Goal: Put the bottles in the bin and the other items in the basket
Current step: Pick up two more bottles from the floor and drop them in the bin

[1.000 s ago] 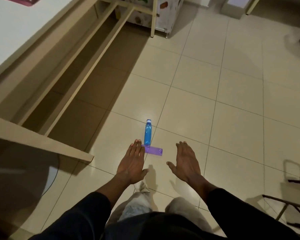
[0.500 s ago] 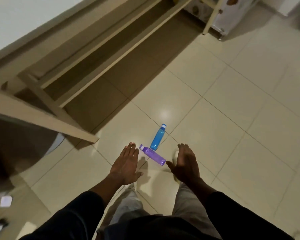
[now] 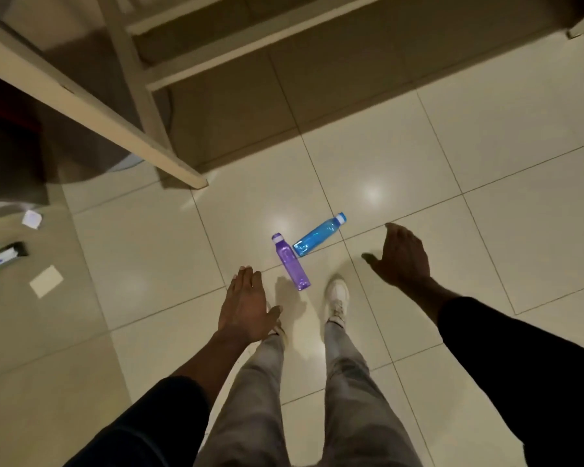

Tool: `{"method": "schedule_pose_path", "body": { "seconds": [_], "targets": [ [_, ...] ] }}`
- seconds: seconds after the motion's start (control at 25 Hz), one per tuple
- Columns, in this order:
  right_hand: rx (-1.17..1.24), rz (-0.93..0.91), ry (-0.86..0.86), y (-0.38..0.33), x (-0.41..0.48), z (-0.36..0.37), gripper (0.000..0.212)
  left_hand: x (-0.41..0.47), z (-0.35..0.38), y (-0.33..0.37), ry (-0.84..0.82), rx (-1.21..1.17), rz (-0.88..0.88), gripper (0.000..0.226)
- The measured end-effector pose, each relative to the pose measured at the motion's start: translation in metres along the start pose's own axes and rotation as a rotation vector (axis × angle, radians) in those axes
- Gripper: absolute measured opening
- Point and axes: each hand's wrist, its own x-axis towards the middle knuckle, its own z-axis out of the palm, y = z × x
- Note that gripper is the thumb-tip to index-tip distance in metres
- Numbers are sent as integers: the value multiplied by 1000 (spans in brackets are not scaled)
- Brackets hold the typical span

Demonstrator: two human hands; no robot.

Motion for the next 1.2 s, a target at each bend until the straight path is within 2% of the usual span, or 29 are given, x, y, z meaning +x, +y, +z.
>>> {"method": "schedule_pose_path", "body": {
  "seconds": [0.08, 0.2, 0.32, 0.56, 0.68, 0.84, 0.96, 1.08, 1.2],
  "targets": [
    [26, 37, 29, 13, 28, 17, 91, 20, 25, 5, -63, -20, -20, 100],
    [19, 62, 14, 13, 62, 61, 91, 65, 56, 2, -58, -65, -57, 96],
    [6, 90, -41, 8, 102, 142, 91, 137, 103, -16, -20, -111, -87, 82],
    [41, 181, -150, 9, 183, 313, 93, 285, 218, -61, -76, -111, -152, 57],
    [61, 253, -150, 14, 225, 381, 94, 340, 274, -70, -111, -203, -223, 49],
    [242, 404, -108, 20, 281, 425, 106, 385, 332, -61, -123, -351, -277, 58],
    [384, 423, -111, 23, 313, 449, 114, 403, 368, -44, -89, -365, -450, 67],
    [471, 456, -114, 9, 335, 468, 134, 411, 387, -38, -118, -528, -590, 66],
    [490, 488, -115, -7, 348, 487, 147, 415, 392, -45, -170, -682, -607, 60]
  ]
}}
